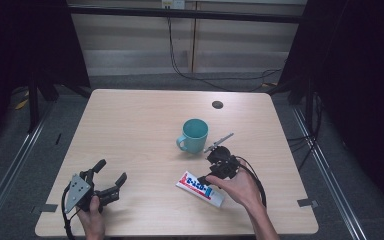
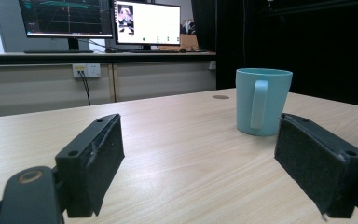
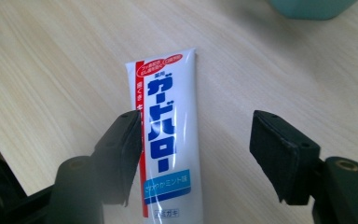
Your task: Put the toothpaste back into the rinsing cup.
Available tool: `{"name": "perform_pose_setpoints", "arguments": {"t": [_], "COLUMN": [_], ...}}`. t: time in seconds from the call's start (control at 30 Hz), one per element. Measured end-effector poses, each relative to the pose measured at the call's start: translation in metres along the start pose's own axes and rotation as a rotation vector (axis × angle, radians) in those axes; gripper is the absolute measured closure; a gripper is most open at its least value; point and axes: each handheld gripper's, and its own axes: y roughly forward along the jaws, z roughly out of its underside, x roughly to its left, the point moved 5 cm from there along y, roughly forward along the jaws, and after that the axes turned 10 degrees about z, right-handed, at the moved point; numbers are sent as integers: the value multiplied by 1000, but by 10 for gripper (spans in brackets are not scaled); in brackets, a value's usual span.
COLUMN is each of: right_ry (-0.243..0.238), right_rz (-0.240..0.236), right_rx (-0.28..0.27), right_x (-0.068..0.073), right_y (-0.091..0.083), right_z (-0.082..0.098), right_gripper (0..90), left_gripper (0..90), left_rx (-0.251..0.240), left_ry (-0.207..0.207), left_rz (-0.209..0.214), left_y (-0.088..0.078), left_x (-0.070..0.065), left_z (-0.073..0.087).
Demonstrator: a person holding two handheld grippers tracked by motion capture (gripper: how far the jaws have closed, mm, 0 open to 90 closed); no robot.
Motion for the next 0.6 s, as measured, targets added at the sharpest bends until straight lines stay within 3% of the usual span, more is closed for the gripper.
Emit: {"name": "perform_pose_setpoints", "arguments": {"t": [0.6], "right_ry": [-97], "right_rz": [-17], "right_rx": [118], "right_x": [14], "right_y": [26], "right_z": [-3], "right_gripper": [421], "left_gripper": [155], "left_rx": [-1], "left_ry": [-6], "left_rz": [6], "left_y": [0], "left_x": [0], "left_z": [0]}}
